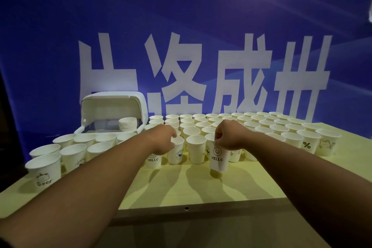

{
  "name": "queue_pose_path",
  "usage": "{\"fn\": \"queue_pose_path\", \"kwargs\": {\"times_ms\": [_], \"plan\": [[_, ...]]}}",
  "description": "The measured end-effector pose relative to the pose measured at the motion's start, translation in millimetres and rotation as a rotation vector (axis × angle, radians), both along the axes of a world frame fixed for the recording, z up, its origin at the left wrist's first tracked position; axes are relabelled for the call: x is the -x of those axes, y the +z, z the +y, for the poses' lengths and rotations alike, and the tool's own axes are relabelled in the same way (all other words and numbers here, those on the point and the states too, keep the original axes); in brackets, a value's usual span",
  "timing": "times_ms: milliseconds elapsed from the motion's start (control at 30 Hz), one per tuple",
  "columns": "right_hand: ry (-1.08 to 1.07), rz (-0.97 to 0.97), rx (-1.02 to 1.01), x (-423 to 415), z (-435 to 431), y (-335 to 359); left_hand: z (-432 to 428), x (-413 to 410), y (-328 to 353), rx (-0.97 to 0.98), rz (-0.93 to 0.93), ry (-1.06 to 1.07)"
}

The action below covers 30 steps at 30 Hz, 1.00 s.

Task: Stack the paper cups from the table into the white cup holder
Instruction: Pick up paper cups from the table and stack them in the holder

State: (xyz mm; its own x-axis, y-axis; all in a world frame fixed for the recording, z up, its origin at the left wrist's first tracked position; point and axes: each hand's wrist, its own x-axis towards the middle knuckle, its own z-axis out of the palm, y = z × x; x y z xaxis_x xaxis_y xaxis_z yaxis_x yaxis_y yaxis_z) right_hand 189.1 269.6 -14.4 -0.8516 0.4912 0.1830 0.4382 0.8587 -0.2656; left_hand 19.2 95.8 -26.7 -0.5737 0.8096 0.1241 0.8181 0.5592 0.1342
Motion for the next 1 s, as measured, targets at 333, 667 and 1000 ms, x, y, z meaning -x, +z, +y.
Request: {"fn": "queue_pose_path", "kwargs": {"times_ms": [333, 667, 1000], "plan": [[0.049, 0.113, 0.033, 7.7, -2.5, 9.9, 10.3, -1.2, -8.1, -0.061, 0.052, 0.005], [0.081, 0.399, 0.091, 41.6, -19.5, 32.8, -25.3, 19.7, 43.3, -0.291, 0.177, 0.072], [0.127, 0.505, 0.118, 116.7, -45.4, 43.1, -65.8, 72.0, 63.5, -0.444, 0.247, 0.278]]}}
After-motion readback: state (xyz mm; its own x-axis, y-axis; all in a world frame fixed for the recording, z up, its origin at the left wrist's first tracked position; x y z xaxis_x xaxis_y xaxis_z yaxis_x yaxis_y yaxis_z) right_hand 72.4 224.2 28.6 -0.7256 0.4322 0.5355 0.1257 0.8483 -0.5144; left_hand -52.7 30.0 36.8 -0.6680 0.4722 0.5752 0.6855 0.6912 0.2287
